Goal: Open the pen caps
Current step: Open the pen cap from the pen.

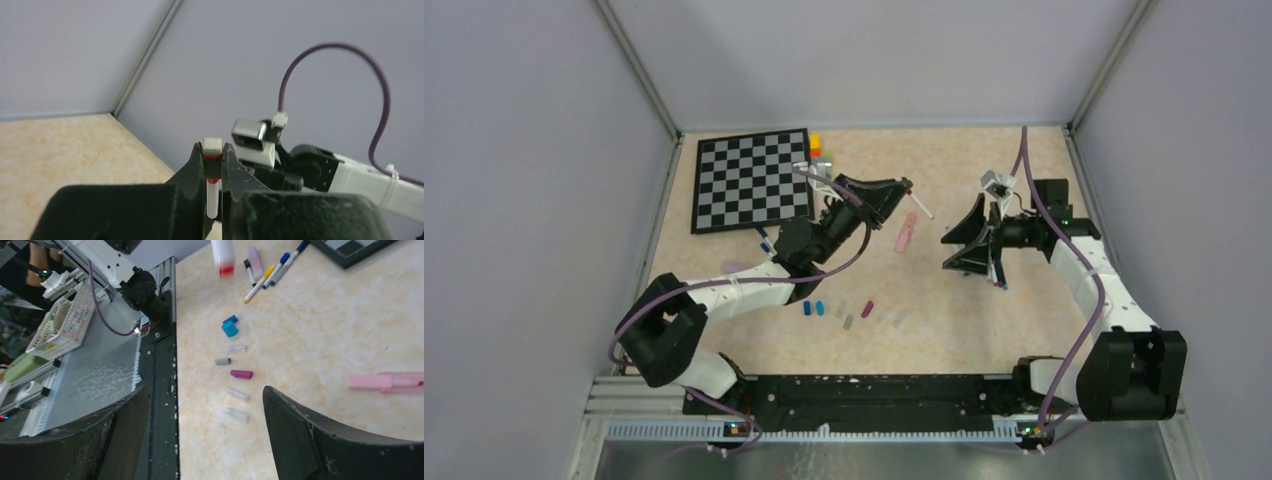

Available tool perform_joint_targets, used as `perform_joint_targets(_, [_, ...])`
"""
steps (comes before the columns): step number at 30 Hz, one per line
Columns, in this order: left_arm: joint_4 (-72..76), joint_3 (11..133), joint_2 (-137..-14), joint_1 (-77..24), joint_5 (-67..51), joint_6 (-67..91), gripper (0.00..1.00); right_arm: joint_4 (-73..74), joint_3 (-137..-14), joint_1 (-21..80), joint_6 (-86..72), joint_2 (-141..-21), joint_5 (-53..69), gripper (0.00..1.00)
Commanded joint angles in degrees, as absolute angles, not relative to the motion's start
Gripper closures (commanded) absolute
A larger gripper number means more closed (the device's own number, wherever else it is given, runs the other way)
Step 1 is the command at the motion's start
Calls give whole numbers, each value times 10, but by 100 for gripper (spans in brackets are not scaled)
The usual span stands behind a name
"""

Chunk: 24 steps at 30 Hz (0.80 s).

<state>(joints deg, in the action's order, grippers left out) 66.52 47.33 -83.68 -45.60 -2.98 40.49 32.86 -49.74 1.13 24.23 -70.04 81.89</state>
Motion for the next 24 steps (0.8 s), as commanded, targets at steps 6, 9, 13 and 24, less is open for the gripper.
perform_joint_targets(6, [761,440,-890,-504,-60,441,100,320,-571,18,270,-693,811,19])
perform_joint_targets(9, [769,441,-905,-515,-61,444,100,275,-572,38,218,-693,798,20])
perform_joint_targets(13, [780,437,-915,-522,-58,447,100,224,-567,57,149,-689,792,25])
perform_joint_targets(24, [798,432,-932,-528,-54,458,100,98,-542,73,29,-688,791,57])
